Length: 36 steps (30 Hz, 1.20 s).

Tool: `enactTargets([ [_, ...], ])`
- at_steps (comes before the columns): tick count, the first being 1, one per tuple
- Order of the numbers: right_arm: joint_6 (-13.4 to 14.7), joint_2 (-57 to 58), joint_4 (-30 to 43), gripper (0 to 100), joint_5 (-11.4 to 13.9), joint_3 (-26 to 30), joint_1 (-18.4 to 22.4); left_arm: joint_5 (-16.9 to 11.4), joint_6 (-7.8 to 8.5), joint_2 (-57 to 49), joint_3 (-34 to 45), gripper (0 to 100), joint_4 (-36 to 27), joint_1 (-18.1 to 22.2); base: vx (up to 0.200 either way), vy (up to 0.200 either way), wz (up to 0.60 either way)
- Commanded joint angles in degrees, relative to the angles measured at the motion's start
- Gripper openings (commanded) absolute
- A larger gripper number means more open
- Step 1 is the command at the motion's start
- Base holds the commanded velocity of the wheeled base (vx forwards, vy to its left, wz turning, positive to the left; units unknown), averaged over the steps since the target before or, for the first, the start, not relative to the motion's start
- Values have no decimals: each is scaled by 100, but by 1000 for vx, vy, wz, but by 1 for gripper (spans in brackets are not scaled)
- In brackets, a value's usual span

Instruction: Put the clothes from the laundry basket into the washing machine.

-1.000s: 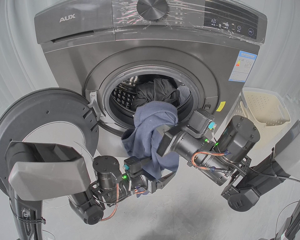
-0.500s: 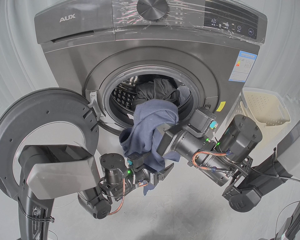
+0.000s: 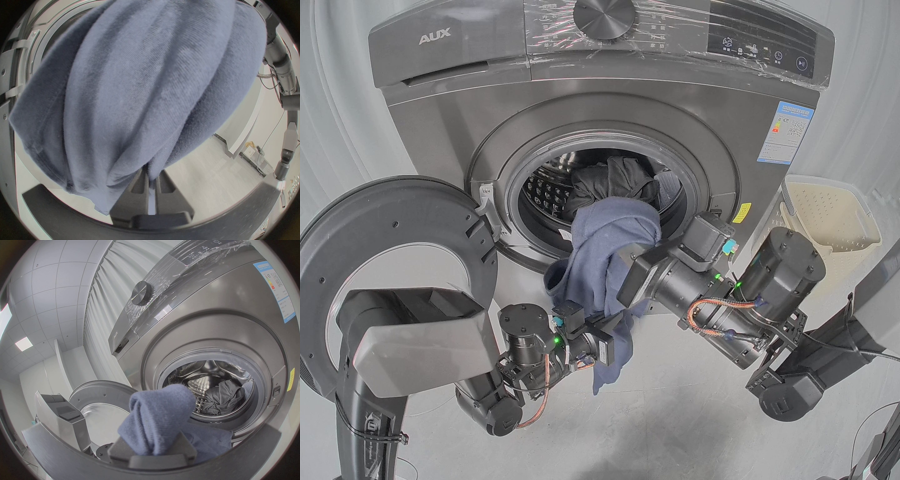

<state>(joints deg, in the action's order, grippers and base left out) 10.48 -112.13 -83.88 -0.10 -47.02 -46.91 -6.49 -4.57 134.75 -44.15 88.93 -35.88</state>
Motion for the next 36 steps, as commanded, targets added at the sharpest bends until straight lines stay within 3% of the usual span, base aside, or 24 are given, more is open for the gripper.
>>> enactTargets([
  [1,-2,24,4,0,1,-18,121,-19,-9,-318,267,0,10,-33,0,0,0],
  [8,-2,24,-5,0,1,-35,138,-63,35,-573,733,0,10,-95,0,0,0],
  [9,-2,16,-5,0,1,-53,129,-72,88,-573,821,100,10,-95,0,0,0],
  [20,-2,16,12,0,1,-150,112,-72,185,-529,1102,100,10,-95,0,0,0],
  [28,-2,16,4,0,1,-141,33,-46,352,-345,619,100,-7,90,0,0,0],
  [35,-2,16,-5,0,1,-132,-11,-37,308,-99,56,100,-16,142,0,0,0],
  [36,-2,16,-5,0,1,-141,-29,-37,317,-19,-14,0,-16,142,0,0,0],
])
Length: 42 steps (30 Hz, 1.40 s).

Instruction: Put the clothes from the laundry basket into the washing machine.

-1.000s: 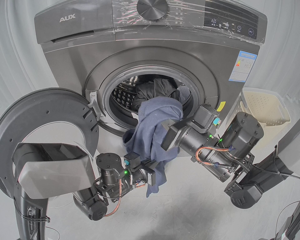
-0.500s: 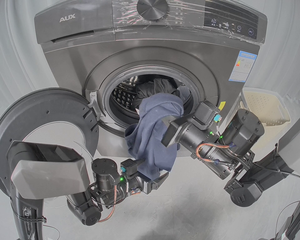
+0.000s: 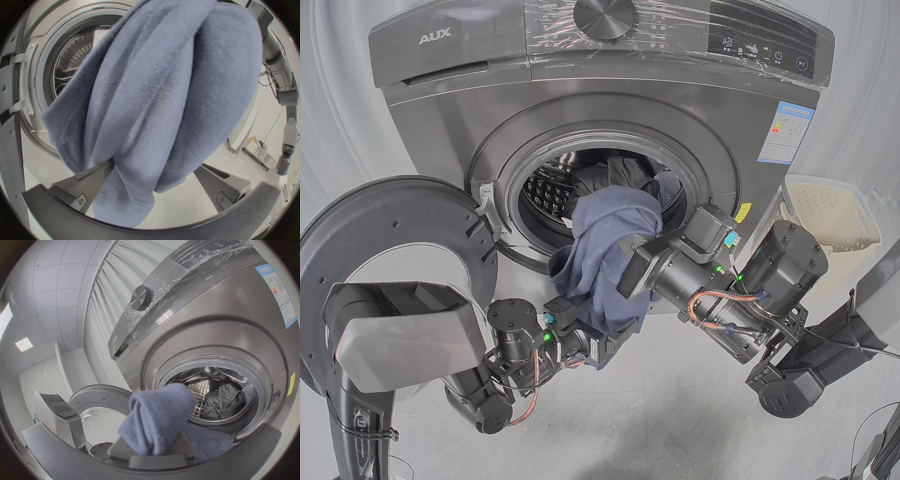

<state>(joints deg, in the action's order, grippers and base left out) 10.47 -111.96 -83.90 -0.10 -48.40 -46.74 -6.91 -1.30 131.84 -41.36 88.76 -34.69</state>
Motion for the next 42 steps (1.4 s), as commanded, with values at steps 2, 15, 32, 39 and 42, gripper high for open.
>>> enactTargets([
  [2,-1,-1,-4,0,1,6,-55,6,25,413,-381,0,10,24,0,0,0],
  [15,8,218,-13,0,1,120,139,-38,-98,-229,-241,0,10,121,0,0,0],
  [32,148,253,-127,0,10,858,605,6,-414,-2409,1139,0,1,-73,0,0,0],
  [39,131,227,-136,0,89,1473,657,32,-432,-2391,963,0,1,7,0,0,0],
  [42,122,192,-215,0,106,1702,587,32,-511,-2418,858,0,1,33,0,0,0],
])
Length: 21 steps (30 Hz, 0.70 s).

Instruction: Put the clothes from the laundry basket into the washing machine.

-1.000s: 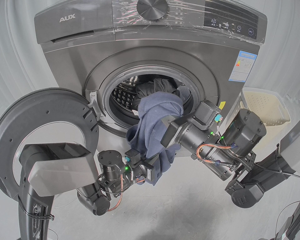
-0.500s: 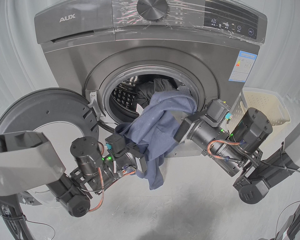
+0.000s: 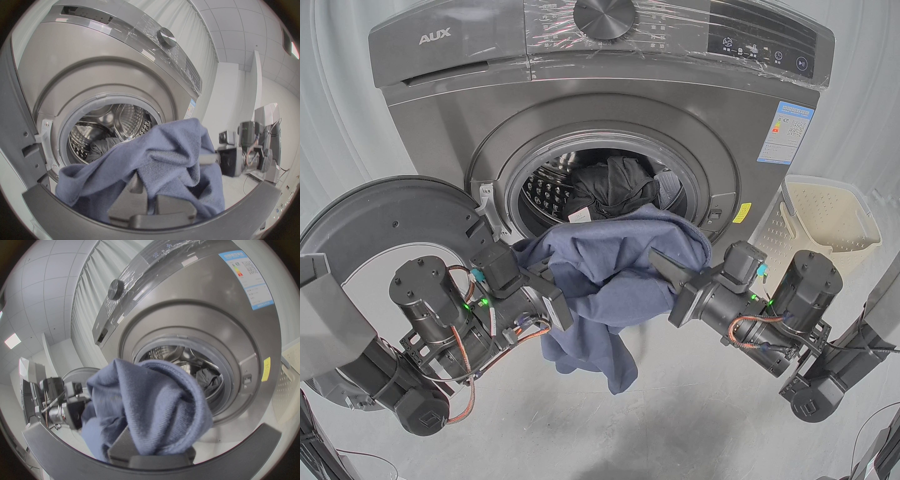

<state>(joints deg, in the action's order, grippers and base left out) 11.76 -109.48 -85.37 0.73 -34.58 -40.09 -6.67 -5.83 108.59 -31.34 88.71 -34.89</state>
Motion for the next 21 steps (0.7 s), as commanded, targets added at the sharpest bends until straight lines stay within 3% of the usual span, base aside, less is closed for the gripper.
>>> enactTargets([
  [1,-16,-73,-67,0,24,391,-130,16,-85,-102,-179,0,15,52,0,0,0],
  [11,-25,-451,-85,0,15,813,-218,131,-164,-260,-241,0,6,52,0,0,0],
  [16,-34,-530,-85,0,-3,822,-324,139,-402,-418,-267,0,6,52,0,0,0],
  [21,-51,-653,-85,0,-12,866,-376,139,-463,-427,-294,0,6,88,0,0,0],
])
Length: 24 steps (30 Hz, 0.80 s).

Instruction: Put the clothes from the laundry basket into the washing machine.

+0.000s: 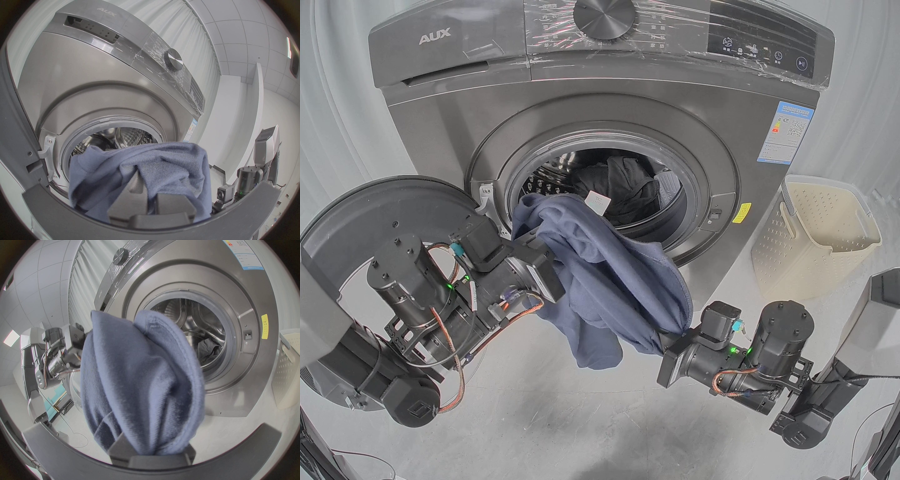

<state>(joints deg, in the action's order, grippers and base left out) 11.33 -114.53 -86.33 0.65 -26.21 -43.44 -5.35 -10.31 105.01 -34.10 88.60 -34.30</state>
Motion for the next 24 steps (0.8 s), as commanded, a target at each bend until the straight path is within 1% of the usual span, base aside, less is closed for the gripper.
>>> enactTargets([
  [1,-8,-149,11,0,-3,2,-104,8,-15,-68,-18,0,17,29,0,0,0],
  [5,1,-113,-59,0,-3,-33,-192,8,-6,-77,0,0,17,29,0,0,0],
  [6,1,-105,-112,100,-3,-25,-218,8,-6,-77,8,0,17,29,0,0,0],
  [9,19,-87,-200,100,-3,-33,-244,8,-6,-77,17,0,17,29,0,0,0],
  [10,19,62,-173,100,-3,134,-341,17,-6,-86,70,0,17,29,0,0,0],
  [12,-16,159,-208,100,-3,353,-411,17,-6,-95,114,0,26,38,0,0,0],
  [13,-69,273,-208,100,14,599,-447,17,-6,-121,193,0,26,38,0,0,0],
  [15,-174,493,-208,100,111,916,-473,8,-6,-200,316,0,17,29,0,0,0],
  [16,-201,616,-217,100,208,1144,-473,8,-6,-209,395,0,17,29,0,0,0],
  [19,-227,713,-217,100,340,1514,-429,8,3,-183,597,0,17,20,0,0,0],
  [20,-227,713,-217,100,340,1514,-429,8,3,-183,597,0,17,20,0,0,0],
  [22,-271,730,-217,100,340,1777,-350,-1,29,-165,852,0,26,-6,0,0,0],
  [24,-306,730,-217,100,340,1865,-244,-10,56,-130,949,0,34,-6,0,0,0],
])
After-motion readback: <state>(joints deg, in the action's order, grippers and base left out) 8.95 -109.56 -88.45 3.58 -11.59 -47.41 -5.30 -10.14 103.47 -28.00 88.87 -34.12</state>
